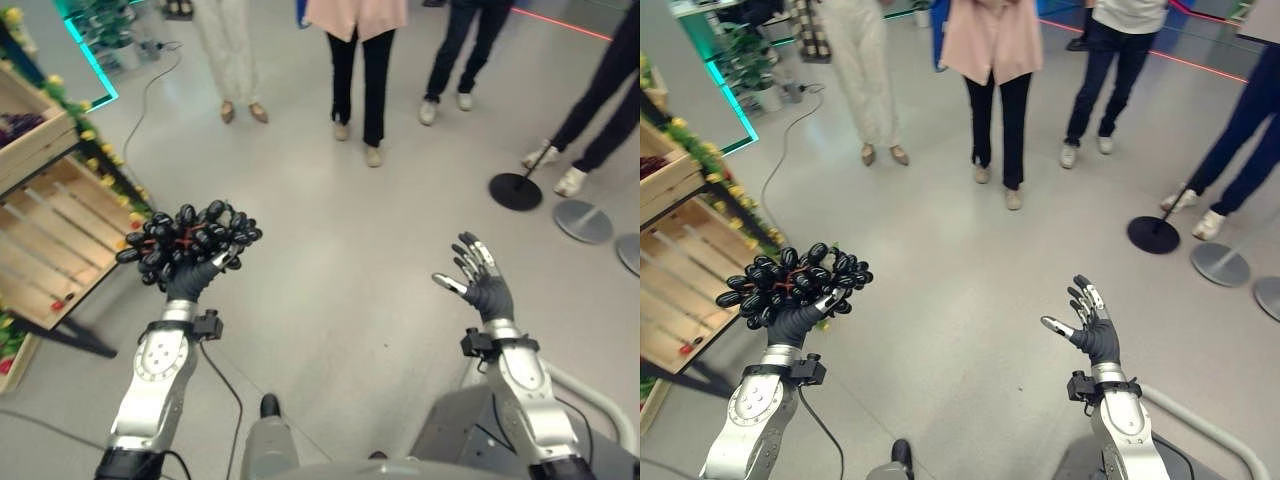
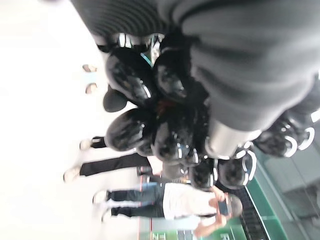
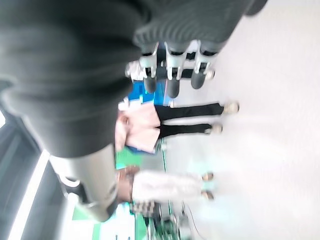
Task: Pick up the fruits from the basket on one side to the basket on the other side
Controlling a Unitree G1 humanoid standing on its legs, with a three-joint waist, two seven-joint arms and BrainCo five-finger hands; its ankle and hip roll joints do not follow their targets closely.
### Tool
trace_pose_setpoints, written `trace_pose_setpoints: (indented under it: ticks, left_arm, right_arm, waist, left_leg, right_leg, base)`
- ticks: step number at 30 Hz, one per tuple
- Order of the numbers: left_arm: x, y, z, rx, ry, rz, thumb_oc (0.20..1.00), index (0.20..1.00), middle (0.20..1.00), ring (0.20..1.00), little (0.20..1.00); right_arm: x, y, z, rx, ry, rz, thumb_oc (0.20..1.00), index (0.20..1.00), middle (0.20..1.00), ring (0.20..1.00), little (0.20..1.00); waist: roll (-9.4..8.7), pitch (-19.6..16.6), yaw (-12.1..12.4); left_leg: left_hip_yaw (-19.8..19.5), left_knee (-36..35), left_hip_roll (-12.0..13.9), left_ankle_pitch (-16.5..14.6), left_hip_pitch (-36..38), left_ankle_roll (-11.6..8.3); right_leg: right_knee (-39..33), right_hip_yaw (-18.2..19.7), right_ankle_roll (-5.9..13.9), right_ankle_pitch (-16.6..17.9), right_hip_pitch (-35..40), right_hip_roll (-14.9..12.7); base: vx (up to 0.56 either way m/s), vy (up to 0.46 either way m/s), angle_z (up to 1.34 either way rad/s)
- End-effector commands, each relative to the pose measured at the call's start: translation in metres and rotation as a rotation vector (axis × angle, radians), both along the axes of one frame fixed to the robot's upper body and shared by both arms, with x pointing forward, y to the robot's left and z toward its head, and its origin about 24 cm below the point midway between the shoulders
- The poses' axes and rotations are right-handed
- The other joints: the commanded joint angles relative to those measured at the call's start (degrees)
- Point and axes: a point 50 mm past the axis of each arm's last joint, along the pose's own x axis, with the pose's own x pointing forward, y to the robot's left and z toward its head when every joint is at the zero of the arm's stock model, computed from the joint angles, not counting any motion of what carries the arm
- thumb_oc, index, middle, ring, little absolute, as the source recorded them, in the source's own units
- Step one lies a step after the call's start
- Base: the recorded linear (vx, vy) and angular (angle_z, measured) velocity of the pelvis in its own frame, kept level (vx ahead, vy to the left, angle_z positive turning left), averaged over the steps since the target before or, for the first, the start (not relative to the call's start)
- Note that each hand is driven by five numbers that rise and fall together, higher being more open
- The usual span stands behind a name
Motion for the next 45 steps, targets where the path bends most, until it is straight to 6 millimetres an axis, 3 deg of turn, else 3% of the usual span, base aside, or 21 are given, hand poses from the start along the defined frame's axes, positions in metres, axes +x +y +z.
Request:
trace_pose_setpoints:
  ticks: [1,4,5,9,10,11,12,17,18,20,22,29,32,33,37,38,39,42,43,44,45]
  left_arm:
    - [0.000,0.006,0.038,0.101,-0.196,-0.005,0.200,0.200,0.200,0.200,0.200]
    - [-0.004,0.011,0.046,0.141,-0.233,0.015,0.200,0.200,0.200,0.200,0.200]
    - [-0.004,0.012,0.047,0.143,-0.234,0.016,0.200,0.200,0.200,0.200,0.200]
    - [-0.005,0.015,0.052,0.174,-0.259,0.035,0.200,0.200,0.200,0.200,0.200]
    - [-0.002,0.010,0.052,0.188,-0.265,0.024,0.200,0.200,0.200,0.200,0.200]
    - [-0.002,0.010,0.052,0.187,-0.266,0.023,0.200,0.200,0.200,0.200,0.200]
    - [0.006,-0.001,0.051,0.166,-0.266,-0.009,0.200,0.200,0.200,0.200,0.200]
    - [0.009,-0.011,0.050,0.160,-0.264,-0.052,0.200,0.200,0.200,0.200,0.200]
    - [0.009,-0.011,0.047,0.156,-0.253,-0.066,0.200,0.200,0.200,0.200,0.200]
    - [0.009,-0.013,0.049,0.155,-0.260,-0.079,0.200,0.200,0.200,0.200,0.200]
    - [0.008,-0.014,0.046,0.177,-0.255,-0.080,0.200,0.200,0.200,0.200,0.200]
    - [0.003,-0.006,0.046,0.173,-0.255,-0.043,0.200,0.200,0.200,0.200,0.200]
    - [0.002,-0.002,0.048,0.183,-0.266,-0.015,0.200,0.200,0.200,0.200,0.200]
    - [0.002,-0.001,0.052,0.154,-0.285,-0.013,0.200,0.200,0.200,0.200,0.200]
    - [0.002,-0.001,0.053,0.147,-0.287,-0.010,0.200,0.200,0.200,0.200,0.200]
    - [0.002,-0.001,0.053,0.150,-0.288,-0.009,0.200,0.200,0.200,0.200,0.200]
    - [0.003,-0.001,0.054,0.158,-0.286,-0.019,0.200,0.200,0.200,0.200,0.200]
    - [0.003,-0.001,0.053,0.168,-0.280,-0.012,0.200,0.200,0.200,0.200,0.200]
    - [0.003,-0.002,0.052,0.168,-0.275,-0.009,0.200,0.200,0.200,0.200,0.200]
    - [0.003,-0.002,0.052,0.168,-0.275,-0.009,0.200,0.200,0.200,0.200,0.200]
    - [0.003,-0.003,0.050,0.175,-0.271,-0.003,0.200,0.200,0.200,0.200,0.200]
  right_arm:
    - [0.002,0.003,0.019,0.014,-0.121,0.030,1.000,1.000,1.000,1.000,1.000]
    - [0.012,0.023,0.024,0.012,-0.144,0.126,1.000,1.000,1.000,1.000,1.000]
    - [0.012,0.023,0.024,0.013,-0.144,0.127,1.000,1.000,1.000,1.000,1.000]
    - [0.019,0.039,0.027,-0.011,-0.164,0.177,1.000,1.000,1.000,1.000,1.000]
    - [0.017,0.037,0.024,-0.032,-0.152,0.163,1.000,1.000,1.000,1.000,1.000]
    - [0.017,0.036,0.025,-0.033,-0.152,0.162,1.000,1.000,1.000,1.000,1.000]
    - [0.014,0.026,0.023,-0.038,-0.145,0.127,1.000,1.000,1.000,1.000,1.000]
    - [0.008,0.010,0.015,-0.034,-0.103,0.057,1.000,1.000,1.000,1.000,1.000]
    - [0.000,0.002,0.011,-0.032,-0.085,0.029,1.000,1.000,1.000,1.000,1.000]
    - [-0.001,0.000,0.012,-0.031,-0.093,0.028,1.000,1.000,1.000,1.000,1.000]
    - [-0.004,-0.002,0.013,-0.027,-0.098,0.021,1.000,1.000,1.000,1.000,1.000]
    - [-0.002,-0.003,0.016,-0.026,-0.107,0.044,1.000,1.000,1.000,1.000,1.000]
    - [-0.001,-0.002,0.019,-0.037,-0.116,0.064,1.000,1.000,1.000,1.000,1.000]
    - [0.001,-0.003,0.022,-0.034,-0.120,0.081,1.000,1.000,1.000,1.000,1.000]
    - [0.000,-0.004,0.023,-0.045,-0.114,0.087,1.000,1.000,1.000,1.000,1.000]
    - [0.001,-0.005,0.024,-0.046,-0.116,0.084,1.000,1.000,1.000,1.000,1.000]
    - [0.001,-0.006,0.024,-0.046,-0.116,0.071,1.000,1.000,1.000,1.000,1.000]
    - [0.001,-0.006,0.024,-0.051,-0.115,0.065,1.000,1.000,1.000,1.000,1.000]
    - [0.004,-0.004,0.024,-0.058,-0.112,0.064,1.000,1.000,1.000,1.000,1.000]
    - [0.004,-0.004,0.024,-0.059,-0.112,0.064,1.000,1.000,1.000,1.000,1.000]
    - [0.004,-0.006,0.022,-0.065,-0.105,0.058,1.000,1.000,1.000,1.000,1.000]
  waist:
    - [-0.56,-4.29,1.40]
    - [-2.12,-4.59,4.24]
    - [-2.48,-4.56,4.07]
    - [-3.71,-3.75,4.22]
    - [-1.83,-2.98,2.44]
    - [-1.75,-3.20,2.79]
    - [-0.01,-2.11,-0.06]
    - [1.53,-1.90,-2.88]
    - [-0.04,-1.87,-4.85]
    - [-0.06,-1.60,-5.24]
    - [-0.47,-2.01,-5.42]
    - [-1.23,-3.45,-4.96]
    - [-1.28,-3.66,-4.81]
    - [-1.59,-2.56,-4.15]
    - [-1.99,-1.35,-3.67]
    - [-2.06,-1.20,-3.69]
    - [-2.01,-1.49,-3.43]
    - [-1.94,-1.79,-2.62]
    - [-0.69,-1.80,-1.53]
    - [-0.76,-1.76,-1.45]
    - [-0.21,-1.46,-1.39]
  left_leg:
    - [-4.44,-6.96,-1.30,5.02,0.14,-2.45]
    - [-6.27,-4.15,-8.88,-0.14,-1.14,2.09]
    - [-6.22,-4.03,-9.43,-0.47,-1.15,2.45]
    - [-8.27,-3.99,-18.30,-5.47,1.49,7.90]
    - [-11.15,-5.22,-19.71,-4.57,2.75,9.73]
    - [-10.87,-5.35,-19.57,-4.50,2.56,9.67]
    - [-15.82,-7.44,-20.97,-3.69,5.04,9.68]
    - [-22.73,-9.94,-22.00,-3.86,7.90,8.69]
    - [-26.50,-8.92,-23.66,-5.38,9.26,8.38]
    - [-28.09,-8.64,-23.61,-6.20,9.87,8.27]
    - [-30.06,-6.80,-24.19,-8.15,11.08,7.70]
    - [-29.46,-1.57,-23.29,-11.35,11.67,4.48]
    - [-28.10,1.73,-22.20,-10.89,10.87,3.07]
    - [-26.11,12.51,-21.21,-6.03,6.64,-1.30]
    - [-23.15,19.66,-20.43,-2.56,2.92,-3.68]
    - [-21.50,19.64,-18.95,-1.94,1.77,-3.65]
    - [-17.12,15.12,-14.11,-2.27,-0.31,-2.16]
    - [-15.67,9.06,-13.42,-4.10,-1.44,-0.04]
    - [-16.77,1.05,-12.27,0.42,-3.31,-0.19]
    - [-16.64,0.33,-12.36,0.81,-2.89,-0.24]
    - [-14.04,-6.80,-8.76,4.58,-4.05,-1.31]
  right_leg:
    - [-2.57,1.84,2.92,0.41,0.46,-3.65]
    - [4.65,0.28,5.00,2.56,2.00,-11.39]
    - [5.37,0.29,5.44,2.46,1.82,-12.20]
    - [23.60,4.98,8.57,12.57,-2.89,-22.09]
    - [27.57,14.00,6.40,10.05,-8.56,-16.34]
    - [27.83,14.37,6.24,9.95,-9.15,-16.26]
    - [28.23,21.02,4.67,4.99,-16.27,-7.31]
    - [15.87,20.88,3.12,2.24,-18.58,-4.56]
    - [6.64,29.94,4.00,4.49,-18.61,0.31]
    - [3.77,31.73,4.68,5.90,-19.07,0.26]
    - [1.09,29.24,5.25,8.57,-19.49,-0.94]
    - [0.09,25.19,3.64,6.96,-13.47,-0.18]
    - [-0.50,23.91,2.86,6.09,-11.98,0.28]
    - [-0.94,23.47,1.51,4.70,-9.73,0.54]
    - [-0.86,22.04,0.35,3.47,-7.73,0.46]
    - [-1.02,21.61,0.22,3.07,-7.19,0.47]
    - [-1.94,19.98,0.22,2.25,-5.61,0.46]
    - [-2.84,20.07,0.68,1.70,-4.40,0.56]
    - [-3.31,20.86,1.18,0.89,-3.23,2.00]
    - [-3.32,20.95,1.16,0.90,-3.18,1.93]
    - [-3.38,20.95,1.85,-0.35,-1.67,2.30]
  base:
    - [0.15,0.252,1.12]
    - [0.36,0.467,0.95]
    - [0.22,0.269,0.66]
    - [0.28,0.393,0.73]
    - [0.16,0.261,1.11]
    - [0.27,0.293,1.70]
    - [0.26,0.184,1.62]
    - [0.25,0.003,1.41]
    - [0.25,-0.100,1.31]
    - [0.32,-0.155,1.02]
    - [0.34,-0.160,1.05]
    - [0.22,-0.213,0.80]
    - [0.10,-0.188,0.23]
    - [0.09,-0.208,0.14]
    - [0.07,-0.196,0.11]
    - [0.14,-0.181,0.19]
    - [0.12,-0.119,0.24]
    - [0.21,-0.023,0.24]
    - [0.18,0.033,0.01]
    - [0.36,0.076,-0.02]
    - [0.20,0.039,-0.04]
